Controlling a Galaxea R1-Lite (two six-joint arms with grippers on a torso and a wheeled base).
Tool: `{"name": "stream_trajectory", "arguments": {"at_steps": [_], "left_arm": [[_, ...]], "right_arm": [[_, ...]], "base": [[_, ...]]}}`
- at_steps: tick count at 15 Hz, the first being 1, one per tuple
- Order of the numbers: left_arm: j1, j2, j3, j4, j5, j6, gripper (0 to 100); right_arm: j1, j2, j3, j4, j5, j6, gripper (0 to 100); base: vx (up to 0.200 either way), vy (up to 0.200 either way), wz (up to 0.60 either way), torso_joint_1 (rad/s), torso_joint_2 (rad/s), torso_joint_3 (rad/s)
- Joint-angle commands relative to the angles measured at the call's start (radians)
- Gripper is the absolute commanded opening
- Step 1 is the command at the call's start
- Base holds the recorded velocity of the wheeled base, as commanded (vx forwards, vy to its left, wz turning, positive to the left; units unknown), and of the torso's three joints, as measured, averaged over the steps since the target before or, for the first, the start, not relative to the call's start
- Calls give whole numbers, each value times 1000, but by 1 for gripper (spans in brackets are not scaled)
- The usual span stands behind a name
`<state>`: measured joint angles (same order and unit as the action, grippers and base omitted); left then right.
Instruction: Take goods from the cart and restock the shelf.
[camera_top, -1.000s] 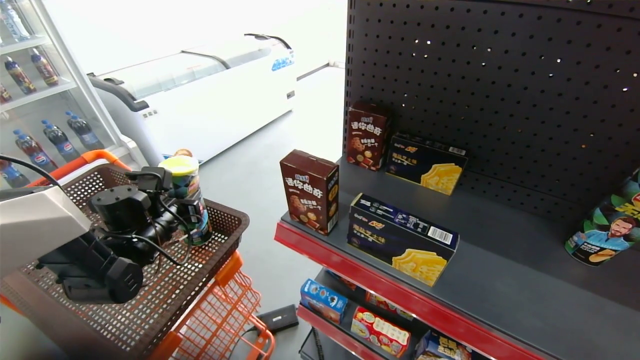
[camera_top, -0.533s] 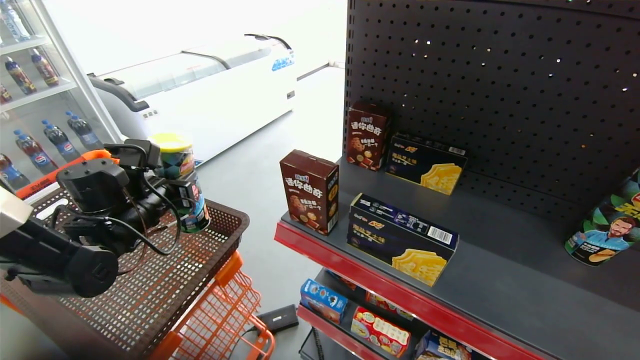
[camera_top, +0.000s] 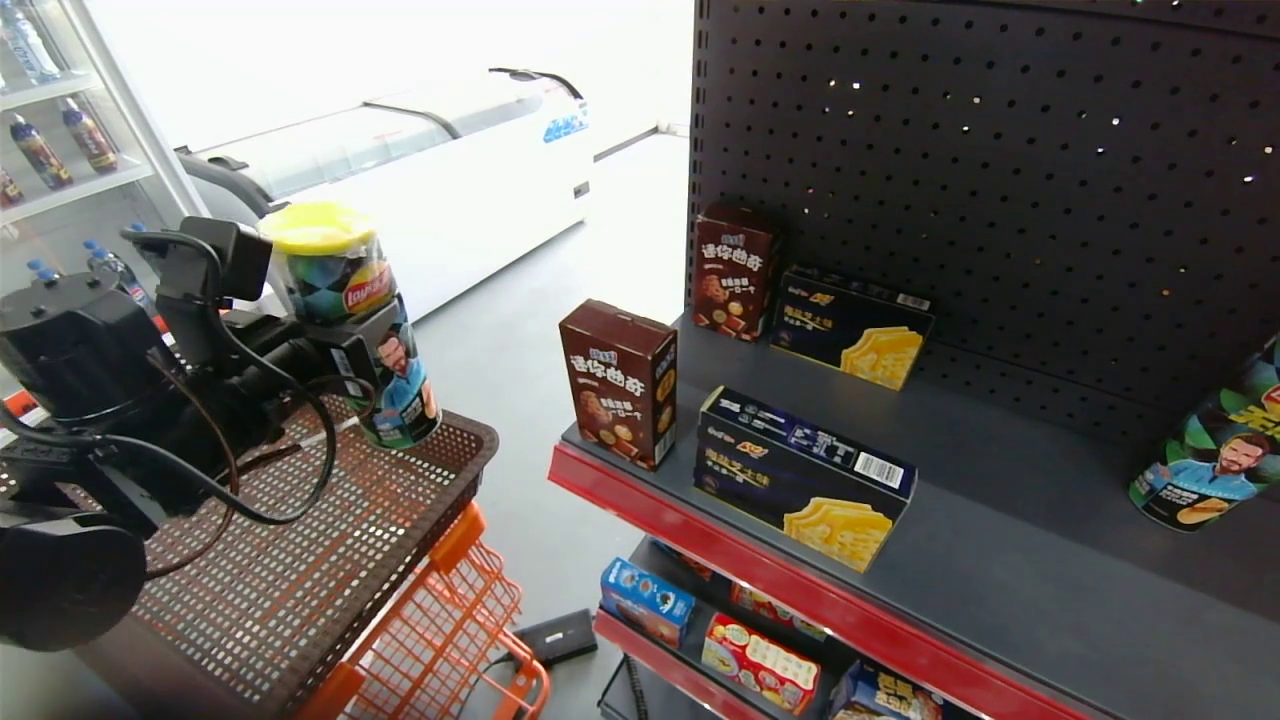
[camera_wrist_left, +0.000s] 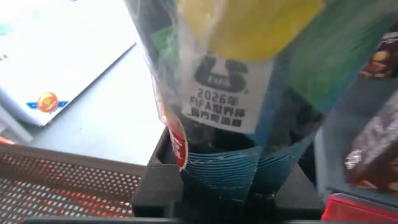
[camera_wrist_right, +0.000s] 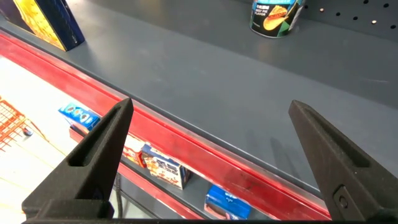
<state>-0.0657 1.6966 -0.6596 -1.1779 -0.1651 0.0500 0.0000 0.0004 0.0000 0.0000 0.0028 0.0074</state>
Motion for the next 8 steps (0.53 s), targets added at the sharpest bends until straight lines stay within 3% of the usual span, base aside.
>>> {"name": "stream_trajectory", "arguments": {"at_steps": [1,2,4,6,8], "left_arm": [[-45,-133,44,30,-60,-12,0],[-71,-176,48,95,-132,-38,0],[-109,-232,18,233,-240,-50,0],[-132,-298,-5,354,-271,-50,0],[-144,-330,-8,389,-301,-64,0]], "right_arm": [[0,0,0,0,0,0,100],[0,0,0,0,0,0,100],[0,0,0,0,0,0,100],[0,0,0,0,0,0,100],[0,0,0,0,0,0,100]], "base": [[0,0,0,0,0,0],[0,0,0,0,0,0],[0,0,0,0,0,0],[0,0,0,0,0,0],[0,0,0,0,0,0]]}}
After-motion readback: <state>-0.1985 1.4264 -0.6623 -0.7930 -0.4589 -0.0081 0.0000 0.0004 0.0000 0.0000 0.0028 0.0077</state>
